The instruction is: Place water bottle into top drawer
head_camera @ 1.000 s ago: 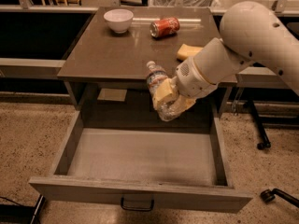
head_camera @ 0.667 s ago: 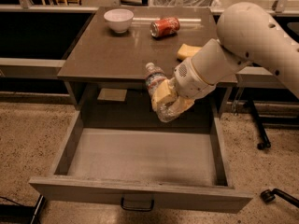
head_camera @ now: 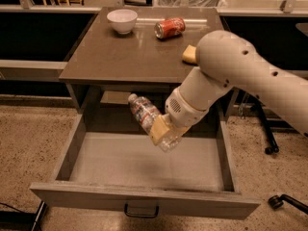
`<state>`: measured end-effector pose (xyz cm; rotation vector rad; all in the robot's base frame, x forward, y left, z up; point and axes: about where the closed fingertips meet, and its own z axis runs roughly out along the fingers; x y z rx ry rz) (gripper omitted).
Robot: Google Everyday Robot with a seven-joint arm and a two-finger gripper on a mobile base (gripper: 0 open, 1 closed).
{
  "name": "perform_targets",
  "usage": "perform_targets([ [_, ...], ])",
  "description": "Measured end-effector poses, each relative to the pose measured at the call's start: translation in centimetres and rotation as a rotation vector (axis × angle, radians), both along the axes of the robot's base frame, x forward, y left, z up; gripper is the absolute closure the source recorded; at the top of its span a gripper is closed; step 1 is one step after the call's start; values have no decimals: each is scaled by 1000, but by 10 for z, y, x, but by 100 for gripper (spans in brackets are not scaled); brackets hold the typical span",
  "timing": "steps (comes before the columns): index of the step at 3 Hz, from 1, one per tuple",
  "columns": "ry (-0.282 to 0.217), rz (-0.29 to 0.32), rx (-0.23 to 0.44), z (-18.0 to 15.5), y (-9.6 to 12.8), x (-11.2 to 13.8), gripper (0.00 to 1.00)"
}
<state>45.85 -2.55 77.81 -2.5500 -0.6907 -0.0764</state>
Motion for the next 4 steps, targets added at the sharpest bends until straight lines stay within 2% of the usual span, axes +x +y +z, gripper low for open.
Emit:
perform_targets([
  [1,-16,48,-10,-5,0,-3,100],
  [2,-42,34,-55,-17,-1,-2,100],
  [3,-59,21,-108,-71,-10,0,100],
  [4,-64,16,-128,-121,-14,2,83],
])
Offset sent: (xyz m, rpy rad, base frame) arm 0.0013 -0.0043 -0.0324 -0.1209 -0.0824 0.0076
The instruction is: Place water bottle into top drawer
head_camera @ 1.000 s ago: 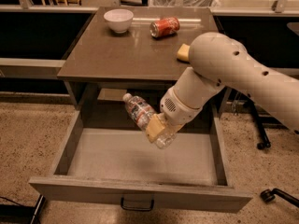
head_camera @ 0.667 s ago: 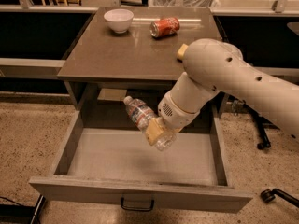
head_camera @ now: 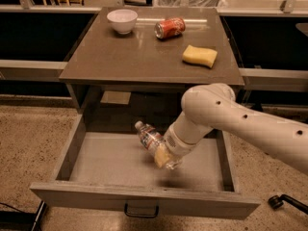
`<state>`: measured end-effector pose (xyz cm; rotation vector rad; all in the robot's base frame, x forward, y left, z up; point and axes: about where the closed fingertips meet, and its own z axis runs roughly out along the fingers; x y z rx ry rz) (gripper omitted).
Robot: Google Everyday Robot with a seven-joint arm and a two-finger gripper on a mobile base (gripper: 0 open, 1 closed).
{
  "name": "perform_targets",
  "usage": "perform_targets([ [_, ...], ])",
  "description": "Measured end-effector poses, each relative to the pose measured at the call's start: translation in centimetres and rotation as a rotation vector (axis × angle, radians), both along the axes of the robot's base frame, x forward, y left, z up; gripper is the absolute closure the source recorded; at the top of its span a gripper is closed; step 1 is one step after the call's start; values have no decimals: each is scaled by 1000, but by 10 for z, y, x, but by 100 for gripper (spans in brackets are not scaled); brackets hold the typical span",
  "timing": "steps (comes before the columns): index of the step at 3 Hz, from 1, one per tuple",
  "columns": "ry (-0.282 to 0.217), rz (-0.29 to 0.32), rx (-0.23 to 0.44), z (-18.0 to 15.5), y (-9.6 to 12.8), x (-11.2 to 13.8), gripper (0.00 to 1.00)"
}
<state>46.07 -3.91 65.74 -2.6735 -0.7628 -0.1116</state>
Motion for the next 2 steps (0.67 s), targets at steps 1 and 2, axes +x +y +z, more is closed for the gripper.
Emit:
perform_targets([
  [1,-5,1,0,-3,1,1,59],
  [2,-5,1,0,-3,1,1,36],
])
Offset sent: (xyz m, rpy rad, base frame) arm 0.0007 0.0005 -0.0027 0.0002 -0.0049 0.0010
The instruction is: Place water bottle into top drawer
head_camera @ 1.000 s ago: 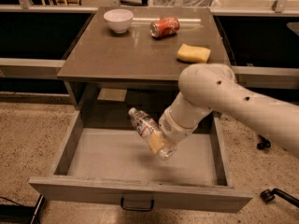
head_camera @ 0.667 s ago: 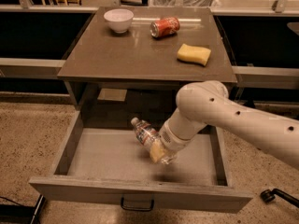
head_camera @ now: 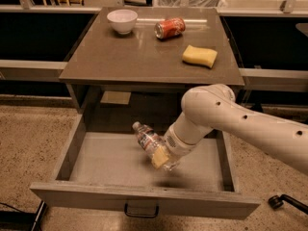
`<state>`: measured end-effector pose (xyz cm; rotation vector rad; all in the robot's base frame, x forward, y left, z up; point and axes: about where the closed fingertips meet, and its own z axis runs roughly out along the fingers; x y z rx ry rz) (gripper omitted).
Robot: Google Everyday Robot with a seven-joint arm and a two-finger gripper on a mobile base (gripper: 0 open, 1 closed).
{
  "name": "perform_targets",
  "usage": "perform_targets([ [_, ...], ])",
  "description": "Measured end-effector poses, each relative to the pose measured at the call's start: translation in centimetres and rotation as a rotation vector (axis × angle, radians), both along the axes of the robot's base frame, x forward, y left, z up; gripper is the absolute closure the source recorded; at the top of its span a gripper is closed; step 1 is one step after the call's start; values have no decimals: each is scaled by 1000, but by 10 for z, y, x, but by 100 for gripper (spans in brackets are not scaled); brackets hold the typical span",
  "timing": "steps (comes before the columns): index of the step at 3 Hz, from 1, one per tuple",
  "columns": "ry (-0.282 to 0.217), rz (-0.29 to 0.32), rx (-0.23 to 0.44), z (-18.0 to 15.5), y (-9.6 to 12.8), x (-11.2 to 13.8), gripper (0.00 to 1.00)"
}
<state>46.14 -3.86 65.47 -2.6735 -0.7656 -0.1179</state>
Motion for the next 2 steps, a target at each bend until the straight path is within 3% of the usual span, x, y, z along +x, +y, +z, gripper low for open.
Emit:
perform_targets([
  [1,0,0,0,0,0,0,13],
  [2,0,0,0,0,0,0,0],
])
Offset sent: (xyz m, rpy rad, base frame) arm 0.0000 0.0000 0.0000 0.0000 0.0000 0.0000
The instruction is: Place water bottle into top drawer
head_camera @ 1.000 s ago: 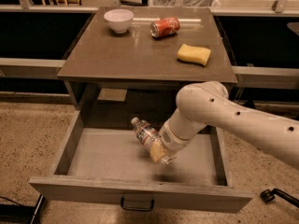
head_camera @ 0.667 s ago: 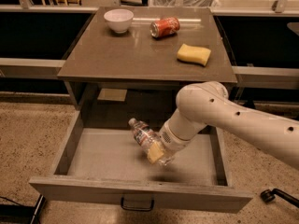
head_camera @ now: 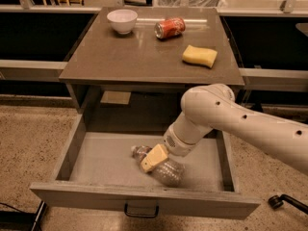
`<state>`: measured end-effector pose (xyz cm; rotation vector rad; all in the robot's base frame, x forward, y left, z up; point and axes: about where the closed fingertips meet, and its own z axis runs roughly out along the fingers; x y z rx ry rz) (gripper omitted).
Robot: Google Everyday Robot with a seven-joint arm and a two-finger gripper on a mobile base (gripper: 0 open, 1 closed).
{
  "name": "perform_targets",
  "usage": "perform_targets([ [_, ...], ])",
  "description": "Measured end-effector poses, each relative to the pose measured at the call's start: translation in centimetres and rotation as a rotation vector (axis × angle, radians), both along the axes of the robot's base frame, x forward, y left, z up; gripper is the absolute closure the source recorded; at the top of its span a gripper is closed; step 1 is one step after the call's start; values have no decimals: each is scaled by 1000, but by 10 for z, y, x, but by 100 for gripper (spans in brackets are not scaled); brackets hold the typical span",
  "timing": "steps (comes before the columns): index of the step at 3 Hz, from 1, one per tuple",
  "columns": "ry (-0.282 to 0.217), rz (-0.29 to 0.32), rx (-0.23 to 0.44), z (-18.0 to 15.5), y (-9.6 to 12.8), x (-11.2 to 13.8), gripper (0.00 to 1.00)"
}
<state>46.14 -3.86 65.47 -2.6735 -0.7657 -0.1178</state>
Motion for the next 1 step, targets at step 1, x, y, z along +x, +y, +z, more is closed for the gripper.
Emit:
perform_targets([
  [1,0,0,0,0,0,0,0],
])
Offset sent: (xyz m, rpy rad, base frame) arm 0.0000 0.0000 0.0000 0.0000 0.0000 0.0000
